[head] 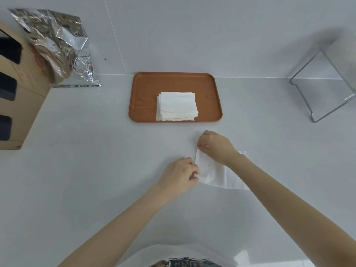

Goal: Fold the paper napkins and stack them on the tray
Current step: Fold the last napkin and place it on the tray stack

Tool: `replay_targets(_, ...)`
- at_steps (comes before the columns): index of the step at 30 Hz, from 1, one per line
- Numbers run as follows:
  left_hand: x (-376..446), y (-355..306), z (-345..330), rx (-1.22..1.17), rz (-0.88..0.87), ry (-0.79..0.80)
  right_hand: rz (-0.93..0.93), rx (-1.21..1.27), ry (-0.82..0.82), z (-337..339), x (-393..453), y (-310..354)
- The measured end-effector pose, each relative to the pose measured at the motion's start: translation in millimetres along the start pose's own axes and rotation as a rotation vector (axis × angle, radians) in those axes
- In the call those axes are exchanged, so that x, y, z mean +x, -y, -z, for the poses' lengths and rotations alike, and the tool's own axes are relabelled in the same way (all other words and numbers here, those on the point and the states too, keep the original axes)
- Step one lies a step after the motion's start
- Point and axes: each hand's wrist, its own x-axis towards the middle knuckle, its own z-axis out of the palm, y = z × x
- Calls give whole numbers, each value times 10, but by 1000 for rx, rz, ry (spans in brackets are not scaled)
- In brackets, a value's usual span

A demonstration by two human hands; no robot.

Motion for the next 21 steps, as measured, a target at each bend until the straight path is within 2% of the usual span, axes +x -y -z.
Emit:
replay_targets(5,-59,56,-30,-52,-42,-142,-18,69,-1,29,23,9)
replay_targets(11,-46,221,307,-286,96,-243,-101,483,-96,305,40,95)
replay_targets(16,4,345,743,-495,208,-282,-69,530,-86,508,133,182)
replay_targets(21,10,278,1261,-491,144,-398,-13,601,-144,849,148,400)
